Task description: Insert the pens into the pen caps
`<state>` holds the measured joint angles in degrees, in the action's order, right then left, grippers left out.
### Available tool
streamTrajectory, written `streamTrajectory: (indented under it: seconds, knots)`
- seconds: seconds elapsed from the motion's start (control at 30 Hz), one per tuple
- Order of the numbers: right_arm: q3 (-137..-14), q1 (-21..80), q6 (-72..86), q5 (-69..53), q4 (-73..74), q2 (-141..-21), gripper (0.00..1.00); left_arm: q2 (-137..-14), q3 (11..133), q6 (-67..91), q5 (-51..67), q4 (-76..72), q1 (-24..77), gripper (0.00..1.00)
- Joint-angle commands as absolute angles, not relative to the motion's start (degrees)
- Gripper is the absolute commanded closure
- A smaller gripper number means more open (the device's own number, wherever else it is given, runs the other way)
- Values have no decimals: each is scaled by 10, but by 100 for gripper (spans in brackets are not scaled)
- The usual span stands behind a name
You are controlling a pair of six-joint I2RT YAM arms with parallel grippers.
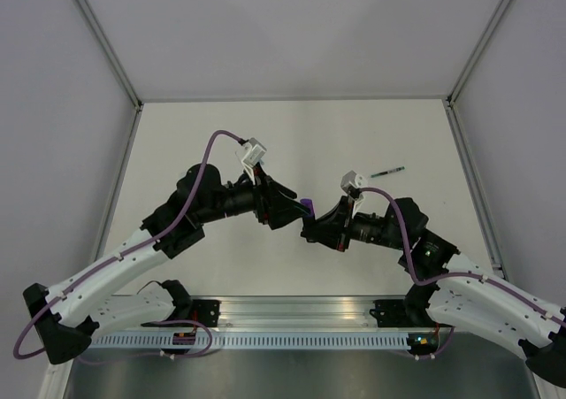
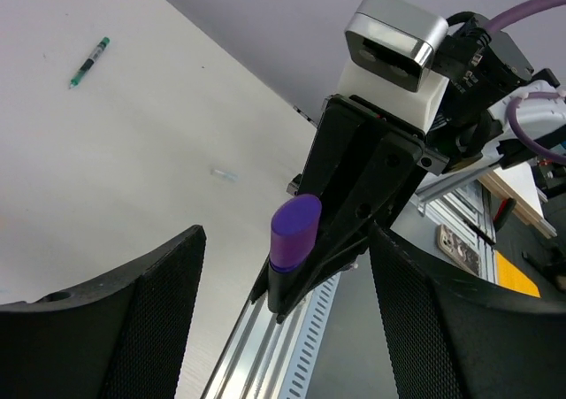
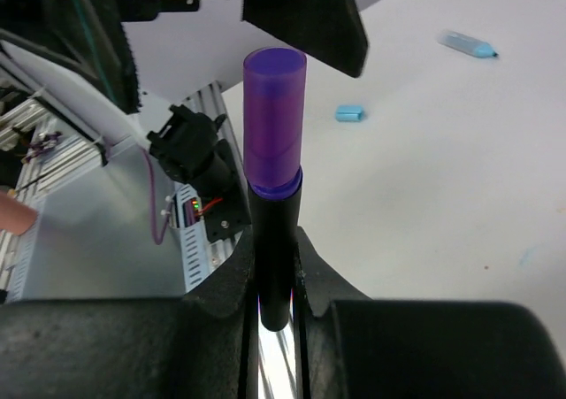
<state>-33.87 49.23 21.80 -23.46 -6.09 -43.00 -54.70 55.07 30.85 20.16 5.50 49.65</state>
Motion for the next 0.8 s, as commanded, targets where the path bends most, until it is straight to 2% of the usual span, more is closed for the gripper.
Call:
streamTrajectory:
  seconds: [0.0, 0.13, 0.4, 0.57, 0.6, 0.67, 0.7, 0.77]
  knots:
    - [-337, 490, 239, -318, -123, -425, 100, -553, 578, 267, 251, 24, 499, 22]
    - [-332, 491, 249, -327, -132, -420, 100, -561, 575, 272, 311, -10, 499, 28]
    - [-330, 490, 258, -335, -141, -426, 100, -585, 570, 292, 373, -64, 499, 33]
    - [-329, 491, 260, -334, -142, -428, 100, -593, 570, 293, 381, -68, 499, 43]
    - [-330, 491, 260, -334, -142, -428, 100, -593, 567, 294, 384, -69, 499, 46]
    - [-330, 491, 263, -332, -144, -429, 100, -595, 559, 301, 390, -75, 499, 60]
    - [-331, 491, 262, -329, -145, -430, 100, -596, 556, 304, 402, -79, 499, 73]
    - [-337, 491, 264, -296, -140, -429, 100, -598, 546, 312, 420, -93, 499, 85]
